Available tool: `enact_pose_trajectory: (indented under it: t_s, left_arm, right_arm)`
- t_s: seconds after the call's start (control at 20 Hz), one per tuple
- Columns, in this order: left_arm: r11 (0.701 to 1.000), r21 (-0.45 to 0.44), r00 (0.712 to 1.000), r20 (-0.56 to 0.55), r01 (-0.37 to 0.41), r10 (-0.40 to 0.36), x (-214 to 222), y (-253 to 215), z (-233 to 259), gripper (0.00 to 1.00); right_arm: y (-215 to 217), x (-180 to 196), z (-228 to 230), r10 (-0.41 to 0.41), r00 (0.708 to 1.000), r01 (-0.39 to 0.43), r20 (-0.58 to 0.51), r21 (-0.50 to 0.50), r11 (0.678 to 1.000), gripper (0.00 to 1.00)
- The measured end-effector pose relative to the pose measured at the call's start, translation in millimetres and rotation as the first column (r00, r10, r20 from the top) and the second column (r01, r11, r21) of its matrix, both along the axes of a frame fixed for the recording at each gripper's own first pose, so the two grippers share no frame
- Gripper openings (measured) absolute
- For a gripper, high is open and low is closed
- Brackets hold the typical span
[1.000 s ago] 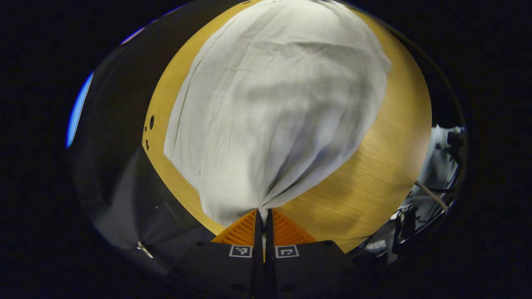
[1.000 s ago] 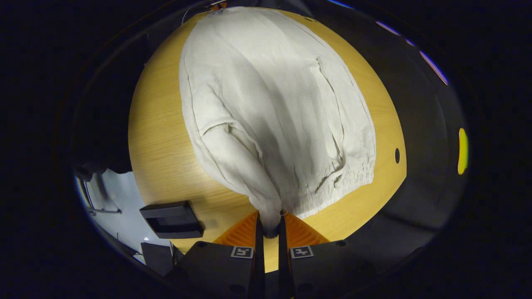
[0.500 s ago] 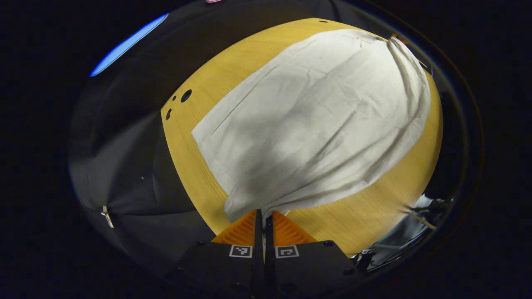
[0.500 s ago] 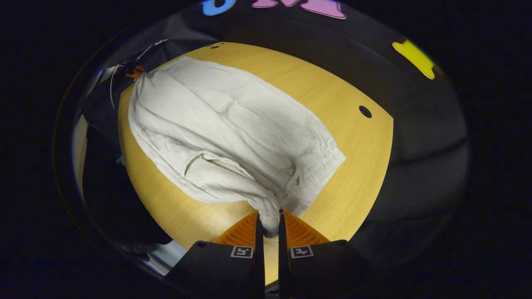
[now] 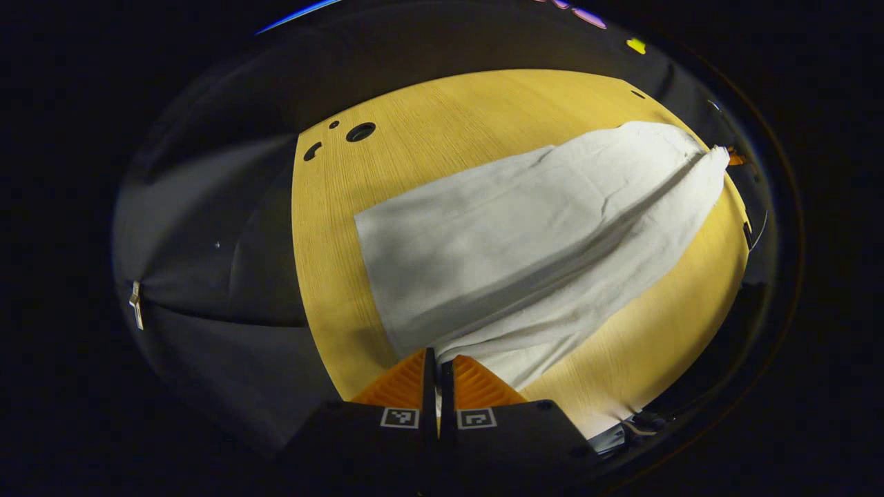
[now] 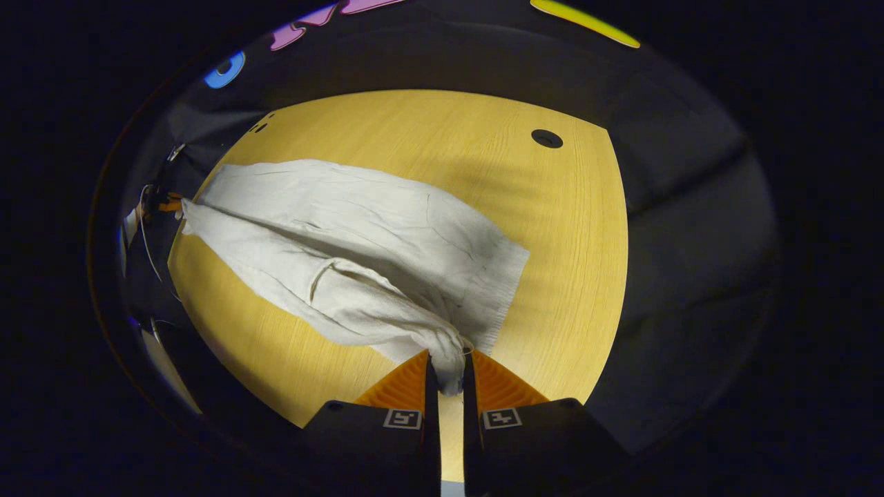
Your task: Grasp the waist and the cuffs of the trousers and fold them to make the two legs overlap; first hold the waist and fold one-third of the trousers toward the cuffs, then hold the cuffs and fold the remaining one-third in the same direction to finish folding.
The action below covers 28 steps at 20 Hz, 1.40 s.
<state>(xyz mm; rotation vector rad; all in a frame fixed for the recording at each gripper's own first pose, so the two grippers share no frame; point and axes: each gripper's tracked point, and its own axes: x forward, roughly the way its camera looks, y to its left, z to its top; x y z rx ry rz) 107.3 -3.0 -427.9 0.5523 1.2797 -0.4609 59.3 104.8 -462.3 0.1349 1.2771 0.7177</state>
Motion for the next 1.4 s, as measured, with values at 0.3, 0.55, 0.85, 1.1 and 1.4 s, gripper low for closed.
enact_pose_trajectory:
  t_s: [0.3,0.55,0.85,1.1,1.4]
  left_arm:
    - [0.994,0.009,0.99,-0.089,-0.108,0.108,34,-6,-37,0.06]
    - [0.971,0.057,0.944,-0.226,-0.231,0.238,34,-1,-59,0.05]
    - [0.964,0.144,0.927,-0.272,-0.225,0.257,28,1,-58,0.06]
    - [0.956,0.166,0.93,-0.242,-0.242,0.277,26,11,-50,0.31]
    - [0.957,0.094,0.947,-0.145,-0.276,0.287,23,21,-23,0.74]
  right_arm:
    - [10,26,-24,-0.082,0.972,0.094,-0.222,0.044,0.995,0.17]
    - [8,37,-37,-0.121,0.899,0.183,-0.422,0.11,0.977,0.17]
    - [-45,76,-44,-0.314,0.787,0.454,-0.532,0.153,0.878,0.25]
    - [-71,91,-39,-0.416,0.726,0.595,-0.547,0.198,0.779,0.34]
    - [-116,117,-14,-0.685,0.549,0.834,-0.479,0.259,0.487,0.57]
